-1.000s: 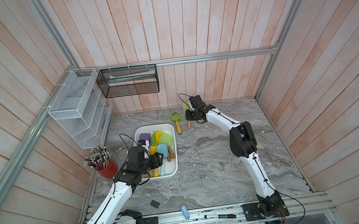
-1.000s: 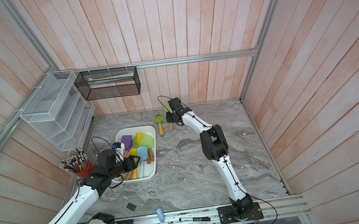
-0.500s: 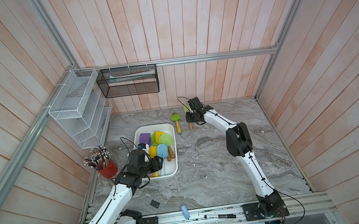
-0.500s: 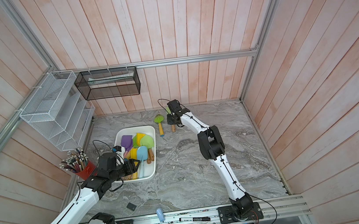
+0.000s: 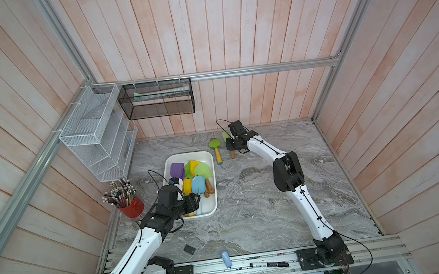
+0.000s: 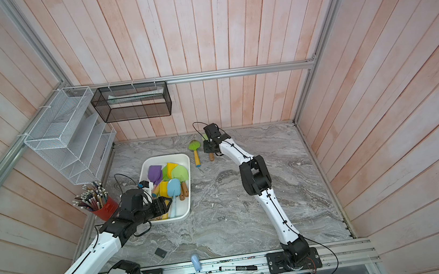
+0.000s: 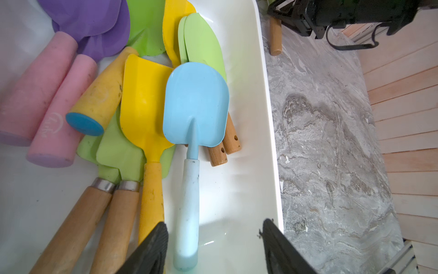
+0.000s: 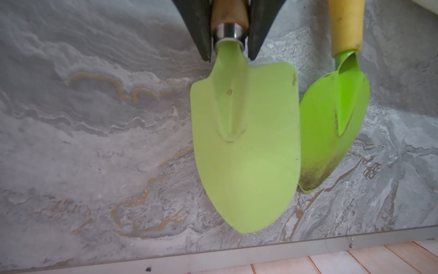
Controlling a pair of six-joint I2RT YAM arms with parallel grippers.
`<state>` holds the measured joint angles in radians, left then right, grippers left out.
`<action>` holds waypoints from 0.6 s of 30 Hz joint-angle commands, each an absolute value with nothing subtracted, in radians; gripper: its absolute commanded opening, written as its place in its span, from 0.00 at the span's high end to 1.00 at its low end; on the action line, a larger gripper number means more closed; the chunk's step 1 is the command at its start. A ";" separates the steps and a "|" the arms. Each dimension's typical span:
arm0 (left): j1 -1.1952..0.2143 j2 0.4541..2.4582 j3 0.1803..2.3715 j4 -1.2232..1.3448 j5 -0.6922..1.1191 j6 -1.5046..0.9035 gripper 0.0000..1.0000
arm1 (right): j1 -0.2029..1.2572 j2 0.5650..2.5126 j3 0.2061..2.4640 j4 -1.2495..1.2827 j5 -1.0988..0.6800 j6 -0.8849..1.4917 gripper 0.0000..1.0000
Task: Take the shovel out of the storage box
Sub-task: Place the shovel at the center of the board.
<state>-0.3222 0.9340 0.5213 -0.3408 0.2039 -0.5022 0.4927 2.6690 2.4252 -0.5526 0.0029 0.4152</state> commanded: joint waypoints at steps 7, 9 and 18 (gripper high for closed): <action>-0.328 0.929 0.507 -0.318 0.213 -0.513 0.35 | 0.489 2.724 2.442 -0.575 0.002 0.440 0.79; -0.329 0.930 0.507 -0.318 0.211 -0.513 0.35 | 0.489 2.726 2.443 -0.575 0.000 0.444 0.77; -0.329 0.934 0.498 -0.316 0.212 -0.517 0.35 | 0.489 2.720 2.442 -0.568 -0.020 0.454 0.71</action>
<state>-0.3241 0.9340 0.5121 -0.3290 0.2039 -0.5133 0.4927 2.6732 2.4283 -0.5499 -0.0025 0.4416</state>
